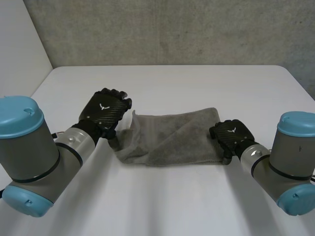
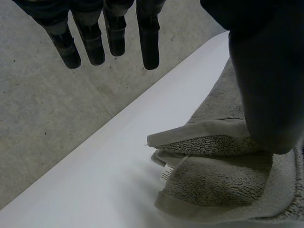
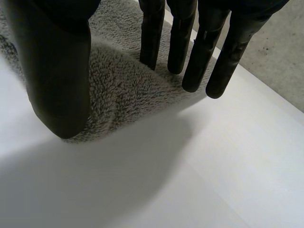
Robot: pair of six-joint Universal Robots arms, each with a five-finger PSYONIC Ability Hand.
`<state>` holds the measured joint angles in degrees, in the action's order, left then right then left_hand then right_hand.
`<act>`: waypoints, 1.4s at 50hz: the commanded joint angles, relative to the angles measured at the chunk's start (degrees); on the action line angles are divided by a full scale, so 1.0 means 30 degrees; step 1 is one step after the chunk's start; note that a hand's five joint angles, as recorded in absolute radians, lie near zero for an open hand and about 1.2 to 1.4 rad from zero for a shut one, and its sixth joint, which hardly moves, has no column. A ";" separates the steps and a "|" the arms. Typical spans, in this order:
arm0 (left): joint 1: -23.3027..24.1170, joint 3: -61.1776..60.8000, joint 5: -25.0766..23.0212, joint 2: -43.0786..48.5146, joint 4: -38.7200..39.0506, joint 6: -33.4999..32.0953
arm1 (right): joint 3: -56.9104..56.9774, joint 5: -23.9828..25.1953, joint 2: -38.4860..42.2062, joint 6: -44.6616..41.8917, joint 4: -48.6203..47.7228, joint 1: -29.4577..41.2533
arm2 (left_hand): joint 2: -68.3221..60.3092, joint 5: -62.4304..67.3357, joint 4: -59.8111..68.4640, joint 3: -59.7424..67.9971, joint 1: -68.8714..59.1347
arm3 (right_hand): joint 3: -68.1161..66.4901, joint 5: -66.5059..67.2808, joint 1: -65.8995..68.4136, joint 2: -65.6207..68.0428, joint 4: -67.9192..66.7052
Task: Fold the towel.
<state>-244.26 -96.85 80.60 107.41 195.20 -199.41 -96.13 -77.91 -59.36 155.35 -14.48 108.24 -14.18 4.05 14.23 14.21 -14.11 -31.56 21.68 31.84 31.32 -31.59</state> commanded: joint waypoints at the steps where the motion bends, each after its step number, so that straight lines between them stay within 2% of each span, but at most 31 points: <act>1: -0.0026 -0.0061 -0.0032 0.0085 0.0001 0.0434 | -0.0152 -0.0017 -0.0107 0.0070 0.0023 0.0014 | 0.0089 -0.0044 -0.0104 -0.0100 0.0064 | -0.0131 0.0092 0.0036 0.0212 -0.0120; 14: -0.0114 -0.0120 -0.0032 0.0085 0.0001 0.0522 | -0.0739 -0.0017 -0.0488 0.0071 -0.0065 0.0073 | 0.0089 -0.0044 -0.0104 -0.0100 0.0064 | -0.0972 0.0933 0.0877 0.1053 -0.0961; 16: -0.0114 -0.0120 -0.0032 0.0085 0.0001 0.0522 | -0.0651 0.0012 -0.0430 0.0216 -0.0211 -0.0015 | 0.0089 -0.0044 -0.0104 -0.0100 0.0064 | -0.3981 0.3942 0.3886 0.4062 -0.3970; 17: -0.0114 -0.0120 -0.0032 0.0085 0.0001 0.0522 | -0.0651 0.0012 -0.0430 0.0217 -0.0211 -0.0015 | 0.0089 -0.0044 -0.0104 -0.0100 0.0064 | -0.3999 0.3961 0.3905 0.4080 -0.3989; 18: -0.0114 -0.0120 -0.0032 0.0085 0.0001 0.0522 | -0.0535 -0.0017 -0.0285 0.0420 -0.0240 -0.0044 | 0.0089 -0.0044 -0.0104 -0.0100 0.0064 | -0.7441 0.7402 0.7347 0.7522 -0.7430; 19: -0.0114 -0.0120 -0.0032 0.0085 0.0001 0.0522 | -0.0534 -0.0017 -0.0283 0.0422 -0.0241 -0.0045 | 0.0089 -0.0044 -0.0104 -0.0100 0.0064 | -0.7476 0.7437 0.7381 0.7556 -0.7465; 21: -0.0055 -0.0120 -0.0032 0.0085 0.0001 0.0522 | -0.0388 -0.0046 -0.0021 0.0772 -0.0357 -0.0103 | 0.0089 -0.0044 -0.0104 -0.0100 0.0064 | -1.6111 1.6072 1.6016 1.6192 -1.6100; 27: -0.0055 -0.0207 -0.0032 0.0085 -0.0029 0.0522 | -0.0328 -0.0427 -0.0488 0.0745 -0.0123 -0.0631 | 0.0145 -0.0100 -0.0160 -0.0156 0.0121 | -1.6147 1.6108 1.6052 1.6228 -1.6136; 29: -0.0113 -0.0237 -0.0032 0.0055 -0.0029 0.0551 | -0.0358 -0.0398 -0.1362 0.0511 -0.0065 -0.1272 | 0.0145 -0.0100 -0.0160 -0.0156 0.0121 | -1.6147 1.6108 1.6052 1.6228 -1.6136; 36: -0.0231 0.0203 0.0026 -0.0091 -0.0058 0.0551 | 0.0961 -0.0193 -0.3242 0.0159 0.0697 -0.1129 | 0.0145 -0.0100 -0.0160 -0.0156 0.0121 | -1.6147 1.6108 1.6052 1.6228 -1.6136; 38: -0.0260 0.0349 0.0026 -0.0150 -0.0058 0.0551 | 0.1576 -0.0163 -0.3301 0.0071 0.1107 -0.0718 | 0.0145 -0.0100 -0.0160 -0.0156 0.0121 | -1.6147 1.6108 1.6052 1.6228 -1.6136; 40: -0.0260 0.0786 0.0055 -0.0237 -0.0174 0.0638 | 0.2916 -0.0134 -0.3097 0.0100 0.1982 0.1262 | 0.0145 -0.0100 -0.0160 -0.0156 0.0121 | -1.6147 1.6108 1.6052 1.6228 -1.6136; 41: -0.0260 0.0789 0.0056 -0.0238 -0.0175 0.0639 | 0.2923 -0.0134 -0.3096 0.0100 0.1986 0.1274 | 0.0145 -0.0100 -0.0160 -0.0156 0.0121 | -1.6147 1.6108 1.6052 1.6228 -1.6136; 43: -0.0260 0.1022 0.0056 -0.0616 -0.0204 0.1076 | 0.4323 -0.0075 -0.2164 -0.0045 0.2599 0.3839 | 0.0145 -0.0100 -0.0160 -0.0156 0.0121 | -1.6147 1.6108 1.6052 1.6228 -1.6136; 44: -0.0260 0.1023 0.0056 -0.0618 -0.0204 0.1078 | 0.4330 -0.0075 -0.2158 -0.0046 0.2601 0.3852 | 0.0145 -0.0100 -0.0160 -0.0156 0.0121 | -1.6147 1.6108 1.6052 1.6228 -1.6136; 46: -0.0319 0.1082 0.0027 -0.0910 -0.0204 0.1661 | 0.5234 -0.0076 -0.1225 -0.0163 0.3038 0.6126 | 0.0145 -0.0100 -0.0160 -0.0156 0.0121 | -1.6147 1.6108 1.6052 1.6228 -1.6136; 53: -0.0465 0.1082 0.0026 -0.1000 -0.0175 0.2103 | 0.5822 -0.0075 0.0883 -0.1477 0.3362 0.9032 | 0.0201 -0.0156 -0.0216 -0.0212 0.0177 | -1.6147 1.6108 1.6052 1.6228 -1.6136; 54: -0.0494 0.1053 0.0026 -0.0999 -0.0175 0.2075 | 0.5998 -0.0307 0.1411 -0.2091 0.3363 0.9501 | 0.0257 -0.0211 -0.0272 -0.0267 0.0232 | -1.3114 1.3075 1.3019 1.3195 -1.3103; 55: -0.0495 0.1052 0.0026 -0.0999 -0.0175 0.2074 | 0.6000 -0.0310 0.1416 -0.2097 0.3363 0.9506 | 0.0257 -0.0212 -0.0272 -0.0268 0.0233 | -1.3083 1.3044 1.2989 1.3164 -1.3073; 56: -0.0524 0.1081 0.0055 -0.0999 -0.0175 0.2074 | 0.6029 -0.0426 0.1764 -0.2677 0.3363 0.9738 | 0.0257 -0.0212 -0.0272 -0.0268 0.0233 | -0.2703 0.2664 0.2608 0.2784 -0.2692; 57: -0.0524 0.1082 0.0056 -0.0999 -0.0175 0.2074 | 0.6029 -0.0427 0.1768 -0.2683 0.3363 0.9741 | 0.0257 -0.0212 -0.0272 -0.0268 0.0233 | -0.2599 0.2560 0.2504 0.2680 -0.2588; 58: -0.0524 0.1111 0.0027 -0.0999 -0.0175 0.2103 | 0.6058 -0.0630 0.1855 -0.3089 0.3334 0.9799 | 0.0257 -0.0212 -0.0272 -0.0268 0.0233 | 0.7186 -0.7225 -0.7281 -0.7106 0.7197; 63: -0.0524 0.1433 0.0056 -0.0970 -0.0175 0.2104 | 0.5736 -0.1657 0.1065 -0.3211 0.3363 0.9682 | 0.0313 -0.0268 -0.0328 -0.0324 0.0289 | 0.7186 -0.7225 -0.7281 -0.7106 0.7197; 65: -0.0524 0.1754 0.0056 -0.0941 -0.0175 0.2104 | 0.5154 -0.2008 -0.0247 -0.3007 0.3363 0.9682 | 0.0313 -0.0268 -0.0328 -0.0324 0.0289 | 0.7186 -0.7225 -0.7281 -0.7106 0.7197; 70: -0.0407 0.2456 0.0085 -0.0882 -0.0204 0.2191 | 0.4245 -0.2039 -0.2006 -0.2188 0.3363 0.8896 | 0.0313 -0.0268 -0.0328 -0.0324 0.0289 | 0.7186 -0.7225 -0.7281 -0.7106 0.7197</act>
<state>-245.83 -92.16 80.76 104.52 194.66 -193.05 -79.61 -82.93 -57.39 145.87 -4.38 137.54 -13.92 3.78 13.97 13.94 -13.95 -14.69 3.68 12.96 15.55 -14.53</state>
